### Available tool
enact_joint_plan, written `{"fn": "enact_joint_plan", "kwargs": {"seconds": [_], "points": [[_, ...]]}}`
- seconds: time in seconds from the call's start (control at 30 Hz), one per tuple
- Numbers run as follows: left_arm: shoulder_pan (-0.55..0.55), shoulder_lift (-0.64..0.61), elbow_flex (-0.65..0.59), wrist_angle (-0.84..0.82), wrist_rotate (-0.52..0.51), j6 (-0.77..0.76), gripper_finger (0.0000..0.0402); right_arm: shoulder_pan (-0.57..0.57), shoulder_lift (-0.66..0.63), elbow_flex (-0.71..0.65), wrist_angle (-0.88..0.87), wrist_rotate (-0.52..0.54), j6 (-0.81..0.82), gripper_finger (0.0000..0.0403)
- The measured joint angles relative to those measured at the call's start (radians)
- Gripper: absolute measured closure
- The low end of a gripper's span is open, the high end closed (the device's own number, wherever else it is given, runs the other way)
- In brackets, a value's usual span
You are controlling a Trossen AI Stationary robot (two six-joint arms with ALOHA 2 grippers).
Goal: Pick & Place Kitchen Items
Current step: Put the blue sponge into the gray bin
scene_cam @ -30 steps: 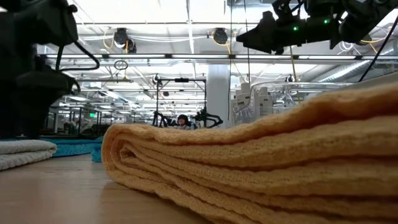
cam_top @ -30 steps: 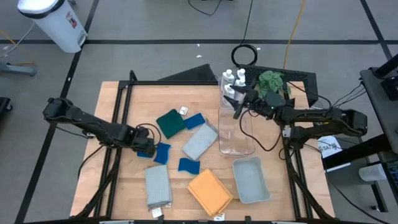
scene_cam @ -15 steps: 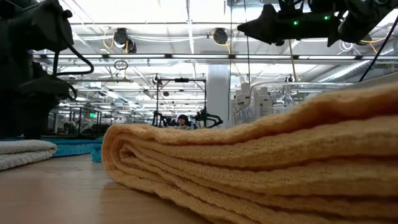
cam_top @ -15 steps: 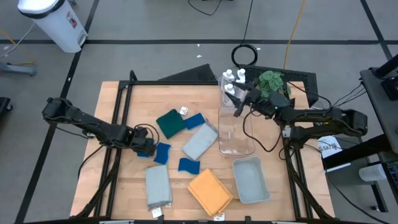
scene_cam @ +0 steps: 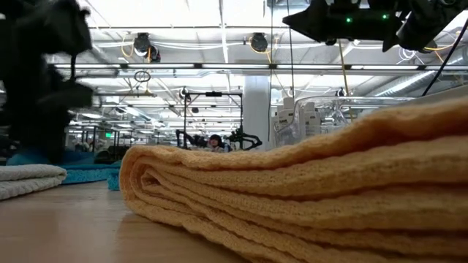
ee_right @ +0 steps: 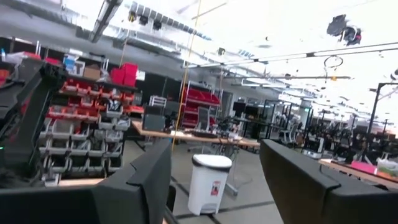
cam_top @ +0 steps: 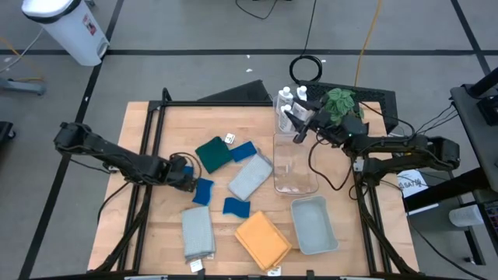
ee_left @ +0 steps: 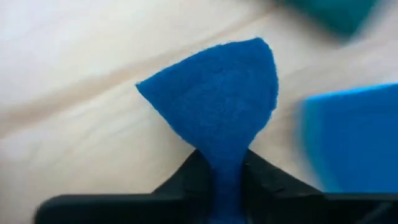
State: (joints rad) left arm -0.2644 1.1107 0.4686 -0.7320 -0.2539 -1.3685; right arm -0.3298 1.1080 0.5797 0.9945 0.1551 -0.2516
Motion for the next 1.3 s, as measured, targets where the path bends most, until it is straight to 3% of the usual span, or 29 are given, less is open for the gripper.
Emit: {"fn": "enact_joint_plan", "kwargs": {"seconds": [0.07, 0.27, 0.43, 0.57, 0.7, 0.93, 1.13, 1.3], "points": [[-0.001, 0.0, 0.048, 0.005, -0.021, 0.037, 0.0377, 0.0, 0.0, 0.0, 0.018, 0.0, 0.0, 0.0188], [-0.002, 0.0, 0.231, 0.036, -0.15, 0.218, 0.0375, 0.0, 0.003, 0.0, 0.059, -0.004, 0.0, 0.0187], [-0.004, 0.003, 0.275, 0.358, -0.173, 0.537, 0.0351, -0.001, 0.003, 0.0, 0.064, -0.111, 0.002, 0.0193], [0.016, 0.042, 0.273, 0.622, -0.134, 0.747, 0.0368, 0.0, 0.003, 0.0, 0.063, -0.244, 0.0, 0.0193], [0.064, 0.115, 0.272, 0.805, -0.017, 0.87, 0.0379, 0.0, 0.003, 0.0, 0.039, -0.357, 0.0, 0.0193], [0.19, 0.256, 0.272, 1.057, 0.306, 0.967, 0.0359, 0.011, 0.003, 0.015, -0.122, -0.496, 0.003, 0.0193], [0.294, 0.334, 0.272, 1.195, 0.557, 0.994, 0.0379, 0.087, 0.003, 0.126, -0.579, -0.494, -0.007, 0.0193], [0.337, 0.388, 0.272, 1.263, 0.743, 0.998, 0.0376, 0.186, 0.021, 0.127, -0.631, -0.393, -0.027, 0.0193]]}}
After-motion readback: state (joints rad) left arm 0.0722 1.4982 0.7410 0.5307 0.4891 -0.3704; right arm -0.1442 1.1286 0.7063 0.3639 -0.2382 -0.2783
